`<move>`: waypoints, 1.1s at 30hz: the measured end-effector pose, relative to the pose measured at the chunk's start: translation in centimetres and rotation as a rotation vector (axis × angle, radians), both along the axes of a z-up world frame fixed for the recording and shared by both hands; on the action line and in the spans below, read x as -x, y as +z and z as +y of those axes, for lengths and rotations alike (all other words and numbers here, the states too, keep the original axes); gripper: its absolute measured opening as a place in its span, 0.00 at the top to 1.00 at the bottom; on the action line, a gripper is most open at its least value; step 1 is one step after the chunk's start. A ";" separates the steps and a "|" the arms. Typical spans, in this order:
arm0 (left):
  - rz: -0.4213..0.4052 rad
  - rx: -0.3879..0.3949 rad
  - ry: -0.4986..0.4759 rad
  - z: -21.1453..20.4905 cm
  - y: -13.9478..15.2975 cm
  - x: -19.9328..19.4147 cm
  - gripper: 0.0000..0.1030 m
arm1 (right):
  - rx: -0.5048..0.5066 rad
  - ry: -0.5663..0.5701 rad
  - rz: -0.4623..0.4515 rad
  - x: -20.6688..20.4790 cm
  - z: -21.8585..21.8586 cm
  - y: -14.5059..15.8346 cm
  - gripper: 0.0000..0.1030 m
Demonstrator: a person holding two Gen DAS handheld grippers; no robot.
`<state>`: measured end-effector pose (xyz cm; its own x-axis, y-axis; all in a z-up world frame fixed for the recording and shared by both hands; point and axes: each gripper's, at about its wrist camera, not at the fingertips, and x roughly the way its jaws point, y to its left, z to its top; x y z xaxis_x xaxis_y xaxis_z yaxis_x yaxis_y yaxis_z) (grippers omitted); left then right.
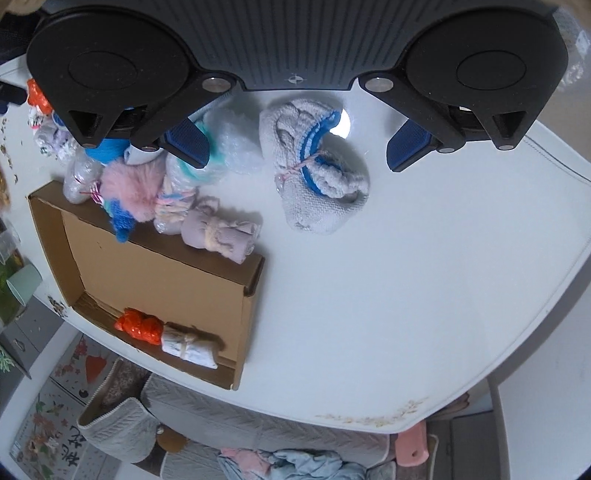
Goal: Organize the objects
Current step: 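Grasp the white knit sock bundle with left tool while right tool grasps orange bundle, then place both bundles into the tray beside the first pair and open both tools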
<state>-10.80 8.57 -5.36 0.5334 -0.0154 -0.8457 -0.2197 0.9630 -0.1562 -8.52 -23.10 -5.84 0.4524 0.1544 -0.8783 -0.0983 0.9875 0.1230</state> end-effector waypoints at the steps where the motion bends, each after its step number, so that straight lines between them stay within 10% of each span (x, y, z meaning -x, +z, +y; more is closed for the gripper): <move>1: -0.001 -0.001 0.009 0.0 -0.2 0.2 0.01 | 0.001 -0.002 0.013 -0.2 0.1 -0.3 0.23; 10: -0.004 0.003 0.064 2.3 -0.6 -0.9 0.00 | -0.012 0.033 0.110 -2.0 0.8 -2.9 0.55; 19: 0.042 -0.054 0.078 2.4 -2.2 0.0 0.03 | -0.021 0.040 0.104 -3.3 1.1 -2.4 0.60; 26: 0.037 -0.171 -0.039 0.0 -2.6 -0.1 0.49 | -0.056 0.053 0.077 -3.6 1.1 -0.8 0.61; 33: 0.028 -0.166 -0.060 0.5 -2.0 0.2 0.55 | -0.090 0.056 0.025 -0.9 0.6 0.0 0.61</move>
